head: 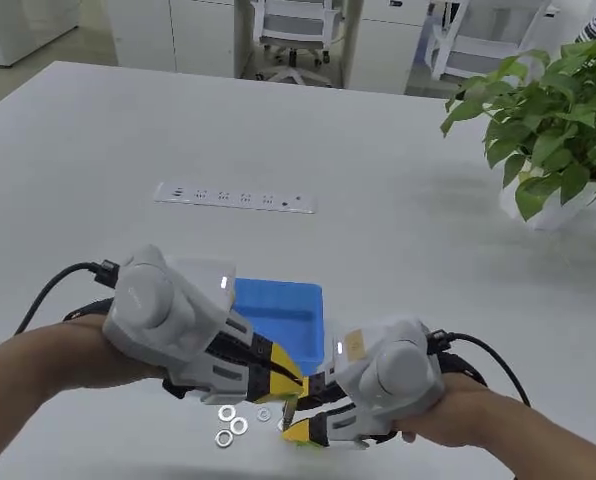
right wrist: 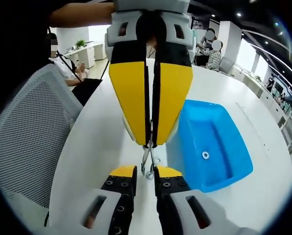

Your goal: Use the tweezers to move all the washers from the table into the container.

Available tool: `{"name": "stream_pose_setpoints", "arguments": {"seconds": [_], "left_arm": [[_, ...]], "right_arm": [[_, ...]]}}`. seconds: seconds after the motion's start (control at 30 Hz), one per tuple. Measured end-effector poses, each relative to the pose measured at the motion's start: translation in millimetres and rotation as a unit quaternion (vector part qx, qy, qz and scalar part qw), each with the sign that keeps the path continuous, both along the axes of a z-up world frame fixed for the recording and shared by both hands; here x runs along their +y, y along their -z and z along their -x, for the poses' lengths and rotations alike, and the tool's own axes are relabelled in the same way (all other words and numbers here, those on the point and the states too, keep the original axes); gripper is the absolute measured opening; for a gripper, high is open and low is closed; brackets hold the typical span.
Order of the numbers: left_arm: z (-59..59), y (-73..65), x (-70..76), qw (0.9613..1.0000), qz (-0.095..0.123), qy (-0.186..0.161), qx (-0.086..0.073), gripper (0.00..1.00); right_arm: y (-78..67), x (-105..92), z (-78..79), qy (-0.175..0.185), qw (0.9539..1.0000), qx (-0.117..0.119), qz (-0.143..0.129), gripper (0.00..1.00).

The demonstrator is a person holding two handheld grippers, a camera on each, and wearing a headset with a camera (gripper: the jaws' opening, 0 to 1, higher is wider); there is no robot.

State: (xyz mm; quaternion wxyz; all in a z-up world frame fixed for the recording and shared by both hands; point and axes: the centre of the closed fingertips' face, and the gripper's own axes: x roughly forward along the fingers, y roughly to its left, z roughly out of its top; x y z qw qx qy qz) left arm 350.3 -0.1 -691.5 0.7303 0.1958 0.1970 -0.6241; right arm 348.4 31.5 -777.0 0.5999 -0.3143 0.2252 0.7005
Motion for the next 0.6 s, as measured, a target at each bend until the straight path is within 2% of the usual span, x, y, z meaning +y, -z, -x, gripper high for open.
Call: {"name": "stream_pose_setpoints", "arguments": {"seconds": [0.27,0.6], "left_arm": [[-1.0,1.0,1.8,1.0000,-0.001,-0.002,0.000,0.05],[-0.7,1.4,2.2,1.0000,-0.003,-0.003,0.000,0.05]], "right_arm": [[0.0,1.3,-1.3,0.002,1.0000,-0.001,0.002,0.11],[0.5,1.2,-1.3,0.022,0.9996,0.019,-0.005,0.10]]}}
